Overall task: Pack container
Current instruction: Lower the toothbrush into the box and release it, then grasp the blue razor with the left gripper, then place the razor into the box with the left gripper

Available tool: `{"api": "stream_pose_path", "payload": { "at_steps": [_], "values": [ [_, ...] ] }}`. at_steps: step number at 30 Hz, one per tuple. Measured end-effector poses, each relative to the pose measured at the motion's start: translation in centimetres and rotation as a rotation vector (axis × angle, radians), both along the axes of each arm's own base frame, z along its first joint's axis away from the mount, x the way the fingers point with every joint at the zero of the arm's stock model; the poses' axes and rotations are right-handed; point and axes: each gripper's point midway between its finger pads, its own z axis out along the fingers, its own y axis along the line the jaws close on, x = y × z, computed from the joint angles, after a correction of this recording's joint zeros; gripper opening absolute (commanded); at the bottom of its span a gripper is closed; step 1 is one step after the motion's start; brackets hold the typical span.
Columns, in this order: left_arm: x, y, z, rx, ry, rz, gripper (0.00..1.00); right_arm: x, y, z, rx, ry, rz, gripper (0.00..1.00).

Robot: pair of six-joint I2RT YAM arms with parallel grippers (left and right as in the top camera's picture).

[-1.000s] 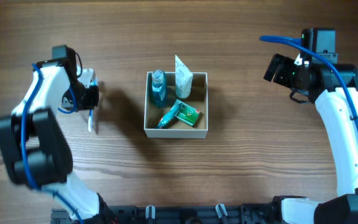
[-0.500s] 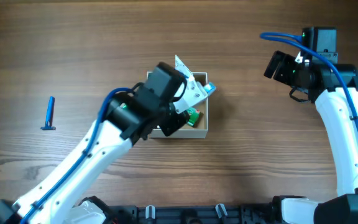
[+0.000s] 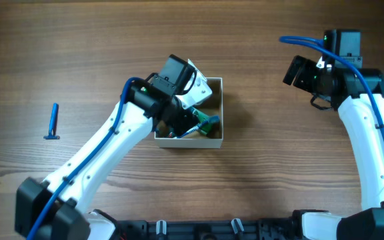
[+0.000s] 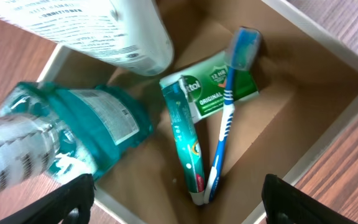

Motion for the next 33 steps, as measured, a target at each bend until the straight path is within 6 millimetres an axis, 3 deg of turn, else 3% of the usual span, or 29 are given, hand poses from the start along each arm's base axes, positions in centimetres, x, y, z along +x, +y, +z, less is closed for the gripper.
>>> {"api": "stream_pose_path", "payload": {
  "at_steps": [3, 4, 6, 7, 8, 10, 12, 13, 16, 19, 20, 21, 23, 25, 29, 33],
  "values": [
    [0.7, 2.8, 4.3, -0.048, -0.119, 0.180, 1.00, 0.0, 0.0, 0.0, 0.000, 0.001, 0.000, 1.00],
    [1.4, 5.8, 6.7, -0.080, -0.187, 0.316, 1.00, 0.0, 0.0, 0.0, 0.000, 0.001, 0.000, 1.00],
    [2.4, 11.5, 9.4, -0.118, -0.266, 0.540, 1.00, 0.0, 0.0, 0.0, 0.000, 0.000, 0.000, 1.00],
    [3.0, 16.5, 10.0, -0.114, -0.298, 0.720, 1.00, 0.0, 0.0, 0.0, 0.000, 0.000, 0.000, 1.00],
    [3.3, 21.4, 9.7, -0.097, -0.298, 0.888, 0.99, 0.0, 0.0, 0.0, 0.000, 0.002, 0.000, 1.00],
    [3.2, 27.8, 7.3, -0.069, -0.237, 1.102, 1.00, -0.1, 0.0, -0.1, 0.000, 0.005, 0.000, 1.00],
    [2.9, 33.8, 2.5, -0.039, -0.103, 1.285, 1.00, -0.2, 0.0, -0.1, 0.000, 0.011, 0.000, 1.00],
    [2.7, 35.7, -0.2, -0.023, -0.031, 1.338, 1.00, -0.3, 0.0, -0.2, 0.000, 0.014, 0.000, 1.00],
    [2.7, 38.1, -7.1, -0.007, 0.140, 1.383, 0.99, -0.4, 0.0, -0.2, -0.002, 0.020, 0.004, 1.00],
    [3.1, 38.0, -11.2, -0.027, 0.228, 1.357, 0.95, -0.5, 0.0, -0.3, -0.002, 0.022, 0.004, 1.00],
    [3.2, 37.9, -12.3, -0.029, 0.249, 1.349, 0.85, -0.5, 0.0, -0.3, -0.002, 0.023, 0.004, 1.00],
    [3.2, 37.7, -13.5, -0.032, 0.276, 1.343, 0.69, -0.5, 0.0, -0.3, -0.002, 0.023, 0.004, 1.00],
    [3.2, 37.4, -14.4, -0.039, 0.299, 1.332, 0.39, -0.5, 0.0, -0.3, -0.002, 0.024, 0.004, 1.00],
    [3.4, 37.4, -14.4, -0.049, 0.294, 1.323, 0.25, -0.5, 0.0, -0.3, -0.002, 0.026, 0.004, 1.00],
    [3.6, 37.0, -14.4, -0.071, 0.298, 1.316, 0.09, -0.6, 0.0, -0.3, -0.002, 0.027, 0.004, 1.00],
    [3.6, 36.8, -14.4, -0.082, 0.305, 1.312, 0.04, -0.6, 0.0, -0.3, -0.002, 0.027, 0.004, 1.00]
  ]
}}
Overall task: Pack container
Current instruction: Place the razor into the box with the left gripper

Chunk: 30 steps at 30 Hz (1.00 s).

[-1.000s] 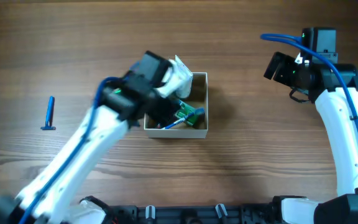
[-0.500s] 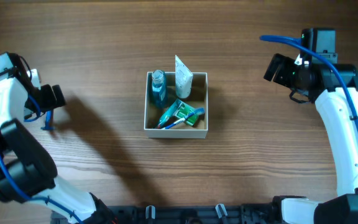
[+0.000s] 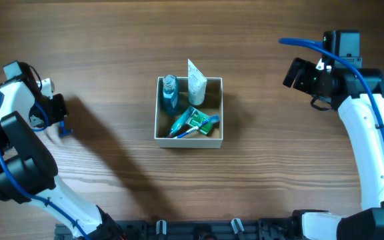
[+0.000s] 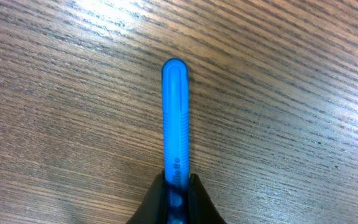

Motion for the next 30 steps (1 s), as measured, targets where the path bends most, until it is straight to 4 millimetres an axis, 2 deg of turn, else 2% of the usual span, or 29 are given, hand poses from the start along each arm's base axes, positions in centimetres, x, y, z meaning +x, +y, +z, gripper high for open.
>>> {"api": "stream_pose_path", "payload": {
  "at_steps": [5, 6, 8, 10, 12, 13, 14, 15, 16, 18, 19, 21, 22, 23, 24, 25, 26, 27, 28, 30],
  "values": [
    [-0.2, -1.0, 0.8, -0.016, 0.004, -0.018, 0.04, -0.2, 0.0, -0.1, 0.000, 0.007, 0.000, 1.00],
    [0.1, -2.1, 2.2, -0.020, -0.015, -0.043, 0.04, -0.2, 0.0, -0.1, 0.000, 0.007, 0.000, 1.00],
    [1.6, -5.0, 7.4, 0.012, -0.134, -0.142, 0.04, -0.1, 0.0, -0.1, 0.000, 0.007, 0.000, 1.00],
    [2.6, -10.9, 15.0, 0.063, -0.321, -0.361, 0.04, -0.1, 0.0, 0.0, 0.000, 0.003, 0.000, 1.00],
    [1.7, -18.0, 20.8, 0.093, -0.470, -0.636, 0.04, 0.0, 0.0, 0.0, 0.000, -0.001, 0.000, 1.00],
    [0.6, -21.5, 22.3, 0.093, -0.513, -0.773, 0.04, 0.0, 0.0, 0.0, 0.000, -0.002, 0.000, 1.00],
    [-1.1, -26.3, 23.4, 0.079, -0.555, -0.964, 0.04, 0.1, 0.0, 0.1, 0.000, -0.006, 0.000, 1.00],
    [-2.0, -28.9, 23.5, 0.067, -0.565, -1.071, 0.04, 0.1, 0.0, 0.1, 0.000, -0.006, 0.000, 1.00],
    [-2.6, -30.6, 23.4, 0.061, -0.566, -1.145, 0.04, 0.2, 0.0, 0.1, 0.000, -0.008, 0.000, 1.00],
    [-4.2, -35.0, 22.3, 0.031, -0.549, -1.320, 0.04, 0.2, 0.0, 0.1, 0.000, -0.008, 0.000, 1.00],
    [-4.5, -36.3, 21.2, 0.018, -0.519, -1.370, 0.04, 0.2, 0.0, 0.1, 0.000, -0.009, 0.000, 1.00],
    [-4.5, -37.5, 18.9, 0.000, -0.455, -1.412, 0.04, 0.3, 0.0, 0.1, 0.000, -0.014, 0.000, 1.00],
    [-4.4, -38.1, 17.5, -0.011, -0.413, -1.429, 0.07, 0.4, 0.0, 0.2, 0.000, -0.016, 0.000, 1.00],
    [-4.1, -38.7, 15.5, -0.021, -0.360, -1.445, 0.27, 0.3, 0.0, 0.2, 0.000, -0.016, 0.000, 1.00],
    [-3.7, -39.0, 14.2, -0.024, -0.336, -1.451, 0.51, 0.3, 0.0, 0.2, 0.000, -0.015, 0.000, 1.00],
    [-3.2, -39.2, 13.5, -0.024, -0.329, -1.453, 0.66, 0.3, 0.0, 0.2, 0.000, -0.015, 0.000, 1.00],
    [-3.0, -39.3, 13.0, -0.025, -0.320, -1.455, 0.76, 0.3, 0.0, 0.2, 0.000, -0.016, 0.000, 1.00],
    [-3.0, -39.4, 12.6, -0.026, -0.312, -1.455, 0.93, 0.3, 0.0, 0.2, 0.000, -0.015, 0.000, 1.00],
    [-3.0, -39.3, 12.6, -0.025, -0.312, -1.457, 1.00, 0.3, 0.0, 0.2, 0.000, -0.015, 0.000, 1.00],
    [-3.1, -39.1, 13.7, -0.015, -0.336, -1.436, 1.00, 0.7, 0.0, 0.4, -0.014, -0.030, 0.026, 1.00]
  ]
}}
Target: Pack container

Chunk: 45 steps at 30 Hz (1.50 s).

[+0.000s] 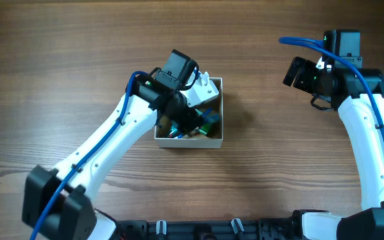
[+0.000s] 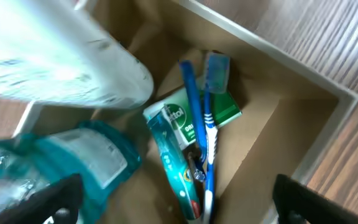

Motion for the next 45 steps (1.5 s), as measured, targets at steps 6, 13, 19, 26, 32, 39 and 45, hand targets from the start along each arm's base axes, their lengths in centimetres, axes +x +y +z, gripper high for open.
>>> {"api": "stream_pose_path", "payload": {
  "at_steps": [6, 13, 19, 26, 32, 39, 45],
  "values": [
    [2.5, 8.8, 11.4, -0.143, -0.287, 0.453, 1.00, 3.5, 1.2, 2.5, -0.082, -0.158, 0.152, 1.00],
    [5.3, 22.8, 10.5, -0.138, -0.272, 1.008, 1.00, 5.2, 3.3, 4.6, -0.104, -0.263, 0.300, 1.00],
    [-1.7, 23.2, 14.6, -0.226, -0.404, 1.022, 1.00, -3.9, 3.2, 9.2, -0.092, -0.380, 0.282, 1.00],
    [-10.5, 22.9, 18.1, -0.429, -0.640, 1.021, 1.00, -17.6, 3.2, 6.8, -0.087, -0.482, 0.309, 1.00],
    [-11.9, 22.9, 18.2, -0.445, -0.652, 1.022, 1.00, -19.8, 3.0, 5.0, -0.079, -0.408, 0.311, 1.00],
    [-11.9, 22.9, 18.2, -0.445, -0.651, 1.022, 1.00, -21.6, 3.1, 8.6, -0.108, -0.670, 0.323, 1.00],
    [-11.8, 22.8, 18.0, -0.444, -0.648, 1.022, 1.00, -15.4, 4.3, 6.6, -0.226, -1.025, 0.392, 1.00]
  ]
}}
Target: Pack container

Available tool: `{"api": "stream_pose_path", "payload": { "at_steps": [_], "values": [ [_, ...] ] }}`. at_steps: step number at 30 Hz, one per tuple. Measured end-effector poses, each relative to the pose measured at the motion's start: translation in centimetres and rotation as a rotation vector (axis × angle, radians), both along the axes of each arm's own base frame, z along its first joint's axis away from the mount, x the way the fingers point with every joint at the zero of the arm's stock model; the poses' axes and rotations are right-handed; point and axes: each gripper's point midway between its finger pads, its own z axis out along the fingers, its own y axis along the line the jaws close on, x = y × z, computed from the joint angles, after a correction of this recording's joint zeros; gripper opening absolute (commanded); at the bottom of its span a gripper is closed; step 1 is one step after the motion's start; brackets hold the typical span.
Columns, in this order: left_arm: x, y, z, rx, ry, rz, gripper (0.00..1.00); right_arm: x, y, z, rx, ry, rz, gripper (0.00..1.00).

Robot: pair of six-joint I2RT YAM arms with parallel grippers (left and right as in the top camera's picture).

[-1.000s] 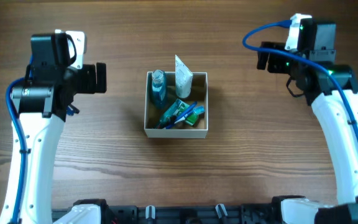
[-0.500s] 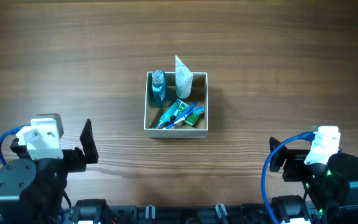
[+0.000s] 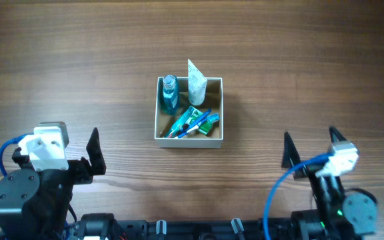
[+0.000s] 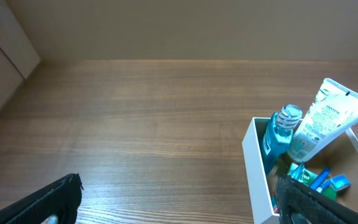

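The white cardboard box point(image 3: 216, 139) stands mid-table. Upright in its far half are a blue bottle point(image 3: 170, 93) and a white tube point(image 3: 196, 83). Flat in its near half lie a green soap pack, a toothpaste tube and blue handles point(image 3: 203, 120) of a toothbrush and razor. My left gripper point(image 3: 69, 139) is drawn back at the near left edge. In the left wrist view its fingers point(image 4: 53, 199) stand wide apart, open and empty, with the box point(image 4: 255, 165) ahead to the right. My right gripper point(image 3: 309, 137) sits at the near right edge, also spread with nothing in it.
Brown wood-grain table point(image 3: 79, 60) surrounds the box on all sides. A dark rail with clips point(image 3: 199, 227) runs along the near edge between the two arm bases.
My left gripper was open over the box; it is now back at the near left edge. My right arm has gone from the far right to the near right edge.
First my left gripper was open over the box while a blue razor lay on the table far left. Then it was shut on the razor there. Then it stood open over the box with the razor inside. Both arms now rest at the near edge.
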Motion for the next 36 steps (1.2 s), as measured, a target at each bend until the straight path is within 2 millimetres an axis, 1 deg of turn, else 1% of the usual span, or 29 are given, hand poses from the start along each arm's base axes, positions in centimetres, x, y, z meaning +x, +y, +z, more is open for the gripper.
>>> {"api": "stream_pose_path", "payload": {
  "at_steps": [1, 2, 3, 4, 6, 7, 22, 25, 27, 28, 29, 31, 32, 33, 34, 35, 36],
  "values": [
    [0.0, 0.0, 0.0, 0.000, 0.002, 0.000, 1.00, 0.7, 0.1, -0.6, -0.011, -0.024, 0.002, 1.00],
    [0.0, 0.0, 0.0, -0.001, 0.001, -0.002, 1.00, 1.9, 0.3, -2.3, -0.038, -0.066, 0.006, 1.00],
    [0.0, 0.0, 0.0, -0.001, 0.001, -0.002, 1.00, 2.5, 0.3, -2.5, -0.050, -0.135, 0.005, 1.00],
    [0.0, -0.1, -0.1, -0.001, 0.002, -0.003, 1.00, 3.0, 0.4, -4.0, -0.071, -0.136, 0.004, 1.00],
    [0.0, -0.1, 0.0, -0.001, 0.002, -0.003, 1.00, 3.3, 0.5, -6.9, -0.110, -0.062, 0.014, 1.00],
    [0.0, -0.1, -0.1, -0.001, 0.002, -0.003, 1.00, 3.3, 0.7, -7.8, -0.120, -0.028, 0.024, 1.00],
    [0.0, -0.1, 0.0, -0.001, 0.001, -0.003, 1.00, 3.3, 1.0, -7.8, -0.115, -0.029, 0.042, 1.00],
    [-0.2, 0.0, -0.6, 0.000, 0.024, -0.003, 1.00, 3.3, 1.0, -7.8, -0.115, -0.028, 0.042, 1.00],
    [-1.1, 0.0, -2.2, 0.001, 0.099, 0.002, 1.00, 3.3, 1.0, -7.8, -0.115, -0.028, 0.042, 1.00],
    [-1.2, -0.1, -2.5, -0.003, 0.110, -0.006, 1.00, 3.3, 1.0, -7.8, -0.115, -0.028, 0.042, 1.00],
    [-0.8, -0.6, -2.6, -0.021, 0.097, -0.028, 1.00, 3.3, 1.0, -7.9, -0.115, -0.028, 0.042, 1.00],
    [1.1, -1.6, -3.6, -0.079, 0.046, -0.063, 1.00, 3.3, 1.0, -7.8, -0.115, -0.029, 0.042, 1.00],
    [2.2, -1.9, -4.4, -0.104, 0.003, -0.071, 1.00, 3.3, 1.0, -7.8, -0.115, -0.028, 0.042, 1.00],
    [3.3, -2.1, -6.1, -0.131, -0.037, -0.077, 1.00, 3.3, 1.0, -7.9, -0.115, -0.027, 0.042, 1.00],
    [3.7, -2.2, -7.8, -0.150, -0.047, -0.079, 1.00, 3.3, 1.0, -7.9, -0.115, -0.027, 0.042, 1.00],
    [4.6, -2.4, -8.4, -0.157, -0.141, -0.088, 1.00, 3.3, 1.0, -7.9, -0.115, -0.027, 0.042, 1.00],
    [4.9, -2.4, -9.8, -0.165, -0.213, -0.093, 1.00, 3.3, 1.0, -7.9, -0.115, -0.026, 0.043, 1.00]
  ]
}}
